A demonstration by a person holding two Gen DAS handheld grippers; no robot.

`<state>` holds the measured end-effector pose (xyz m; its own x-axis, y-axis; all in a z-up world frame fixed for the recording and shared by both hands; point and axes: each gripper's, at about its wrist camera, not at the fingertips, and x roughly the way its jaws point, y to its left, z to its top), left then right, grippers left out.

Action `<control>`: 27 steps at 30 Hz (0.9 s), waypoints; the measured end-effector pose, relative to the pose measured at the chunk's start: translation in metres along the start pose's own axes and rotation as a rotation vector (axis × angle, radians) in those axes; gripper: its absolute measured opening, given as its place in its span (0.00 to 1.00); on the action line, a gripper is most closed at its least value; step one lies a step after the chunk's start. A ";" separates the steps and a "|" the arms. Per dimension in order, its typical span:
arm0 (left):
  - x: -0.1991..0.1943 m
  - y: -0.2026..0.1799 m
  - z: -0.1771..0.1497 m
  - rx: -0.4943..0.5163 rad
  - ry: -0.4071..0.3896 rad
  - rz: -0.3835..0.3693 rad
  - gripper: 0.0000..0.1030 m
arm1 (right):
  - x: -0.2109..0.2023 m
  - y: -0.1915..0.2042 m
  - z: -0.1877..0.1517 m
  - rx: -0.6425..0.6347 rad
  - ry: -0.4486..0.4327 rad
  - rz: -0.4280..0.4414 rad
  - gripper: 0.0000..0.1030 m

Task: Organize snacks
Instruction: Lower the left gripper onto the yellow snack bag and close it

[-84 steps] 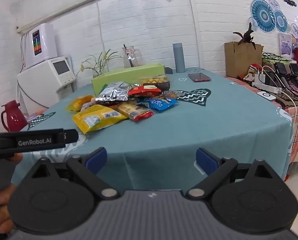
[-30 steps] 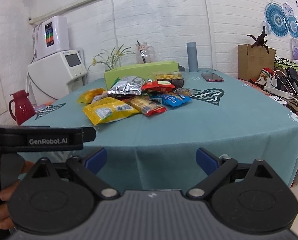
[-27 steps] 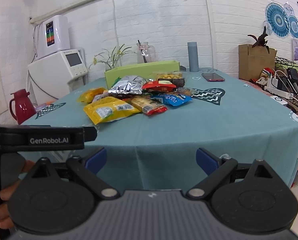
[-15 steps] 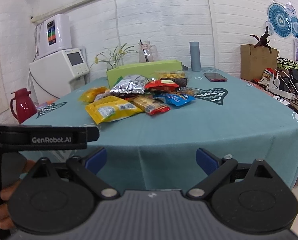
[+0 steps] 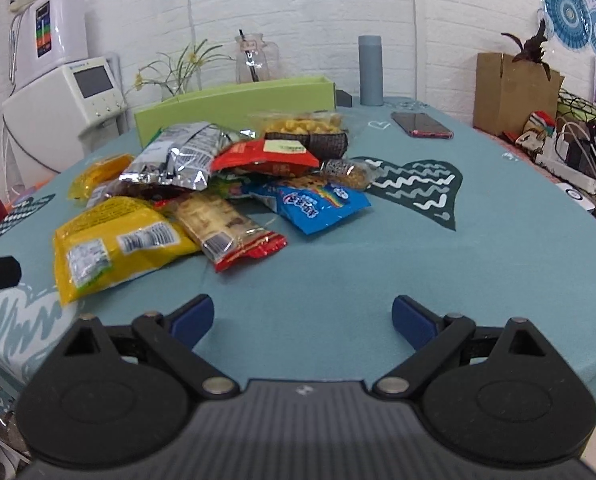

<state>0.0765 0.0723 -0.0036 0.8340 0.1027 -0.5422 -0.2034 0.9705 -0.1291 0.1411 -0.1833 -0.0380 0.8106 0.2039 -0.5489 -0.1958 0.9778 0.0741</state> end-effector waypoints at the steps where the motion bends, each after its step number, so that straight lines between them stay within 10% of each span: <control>1: 0.005 0.003 0.003 -0.006 0.010 0.004 0.90 | 0.004 0.003 0.001 -0.019 0.003 -0.001 0.93; 9: 0.032 0.021 0.027 -0.038 0.114 -0.140 0.90 | -0.006 0.001 0.005 -0.053 0.027 0.076 0.93; 15: 0.064 0.023 0.071 -0.022 0.154 -0.346 0.84 | -0.010 0.056 0.025 -0.090 0.064 0.487 0.93; 27: 0.093 -0.004 0.060 0.082 0.341 -0.572 0.42 | 0.047 0.092 0.048 -0.244 0.134 0.507 0.93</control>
<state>0.1857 0.0907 -0.0039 0.5871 -0.4948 -0.6407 0.2733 0.8661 -0.4185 0.1875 -0.0810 -0.0175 0.5081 0.6207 -0.5971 -0.6762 0.7169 0.1697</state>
